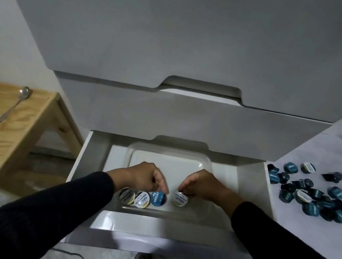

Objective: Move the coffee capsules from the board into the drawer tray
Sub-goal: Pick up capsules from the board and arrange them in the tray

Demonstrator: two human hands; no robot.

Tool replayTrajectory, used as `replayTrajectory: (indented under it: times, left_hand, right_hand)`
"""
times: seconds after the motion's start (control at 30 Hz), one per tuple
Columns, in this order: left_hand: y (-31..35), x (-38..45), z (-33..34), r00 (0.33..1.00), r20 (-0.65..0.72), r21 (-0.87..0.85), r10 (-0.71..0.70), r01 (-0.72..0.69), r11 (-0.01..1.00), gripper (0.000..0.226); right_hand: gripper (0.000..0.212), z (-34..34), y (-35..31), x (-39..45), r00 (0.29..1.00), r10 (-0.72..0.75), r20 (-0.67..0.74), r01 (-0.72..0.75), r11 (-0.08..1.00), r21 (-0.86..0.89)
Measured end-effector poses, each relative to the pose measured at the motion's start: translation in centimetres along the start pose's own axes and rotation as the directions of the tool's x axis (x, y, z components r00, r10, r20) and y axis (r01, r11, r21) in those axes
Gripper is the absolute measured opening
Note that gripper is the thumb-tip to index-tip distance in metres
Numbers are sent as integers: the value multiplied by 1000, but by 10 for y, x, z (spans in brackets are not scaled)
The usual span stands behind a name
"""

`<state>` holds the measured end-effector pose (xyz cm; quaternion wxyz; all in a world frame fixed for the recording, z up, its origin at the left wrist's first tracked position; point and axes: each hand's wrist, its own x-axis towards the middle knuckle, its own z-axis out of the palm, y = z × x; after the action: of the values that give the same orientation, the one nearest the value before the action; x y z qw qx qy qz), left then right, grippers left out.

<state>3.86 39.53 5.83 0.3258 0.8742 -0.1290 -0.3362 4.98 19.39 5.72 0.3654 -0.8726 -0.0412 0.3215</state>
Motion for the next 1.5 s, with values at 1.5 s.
replayTrajectory:
  times: [1.5]
  left_hand:
    - [27,-18,0,939,-331,267,-91,185,946,32]
  right_hand:
    - [36,21,-26,-17,978,-116,-171,51,938,-344]
